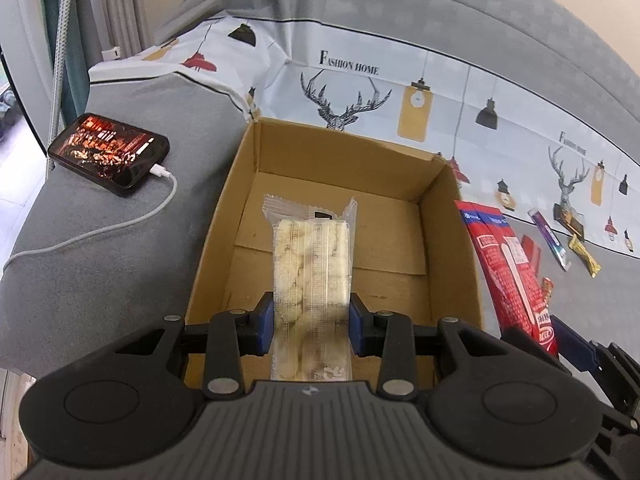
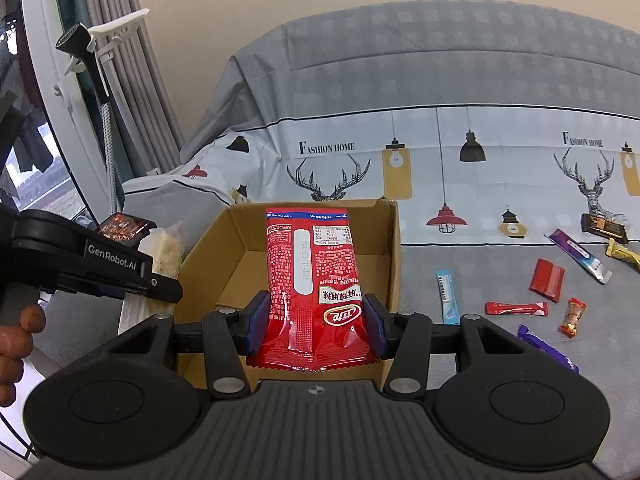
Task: Organize snacks
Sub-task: 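Carry both packs over the box and open both tools to drop them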
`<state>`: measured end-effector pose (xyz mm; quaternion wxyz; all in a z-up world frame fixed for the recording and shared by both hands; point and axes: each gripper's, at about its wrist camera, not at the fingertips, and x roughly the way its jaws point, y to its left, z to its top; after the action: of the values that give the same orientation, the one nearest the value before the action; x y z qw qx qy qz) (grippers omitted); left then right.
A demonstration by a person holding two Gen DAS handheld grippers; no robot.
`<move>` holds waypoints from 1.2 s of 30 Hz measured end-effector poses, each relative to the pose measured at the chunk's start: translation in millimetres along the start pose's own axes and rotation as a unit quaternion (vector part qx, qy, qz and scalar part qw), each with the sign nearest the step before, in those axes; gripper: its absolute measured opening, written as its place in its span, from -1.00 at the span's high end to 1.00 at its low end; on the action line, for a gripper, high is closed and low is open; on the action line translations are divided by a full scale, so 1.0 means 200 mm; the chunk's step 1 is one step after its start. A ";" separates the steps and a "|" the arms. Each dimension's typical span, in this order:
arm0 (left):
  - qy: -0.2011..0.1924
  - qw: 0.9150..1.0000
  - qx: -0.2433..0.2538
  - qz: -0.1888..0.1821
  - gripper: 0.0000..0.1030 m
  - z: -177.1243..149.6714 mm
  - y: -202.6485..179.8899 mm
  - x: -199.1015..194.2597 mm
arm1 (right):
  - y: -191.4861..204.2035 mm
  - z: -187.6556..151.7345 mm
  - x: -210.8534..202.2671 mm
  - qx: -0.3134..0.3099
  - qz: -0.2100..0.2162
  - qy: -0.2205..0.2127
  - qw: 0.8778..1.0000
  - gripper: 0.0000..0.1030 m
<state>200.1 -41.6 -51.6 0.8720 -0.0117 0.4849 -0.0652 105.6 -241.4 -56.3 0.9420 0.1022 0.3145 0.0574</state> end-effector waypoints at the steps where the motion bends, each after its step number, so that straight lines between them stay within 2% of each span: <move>1: 0.002 1.000 -0.001 0.001 0.21 0.00 0.01 0.02 | 0.00 0.00 0.01 -0.001 0.000 0.002 1.000 0.00; 24: 0.045 0.999 -0.004 0.019 0.21 0.06 0.07 0.38 | 0.02 -0.02 0.34 -0.010 -0.006 0.053 0.999 0.00; 31: 0.050 0.998 0.002 0.033 0.21 0.09 0.08 0.48 | 0.03 -0.02 0.43 -0.018 -0.011 0.060 0.998 -0.01; 36: 0.054 0.998 0.002 0.045 0.21 0.12 0.08 0.54 | 0.05 0.01 0.51 -0.037 -0.013 0.051 0.998 -0.01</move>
<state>278.0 -39.4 -132.0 0.8467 0.0156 0.5312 -0.0279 187.0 -215.4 -111.5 0.9287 0.0600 0.3607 0.0623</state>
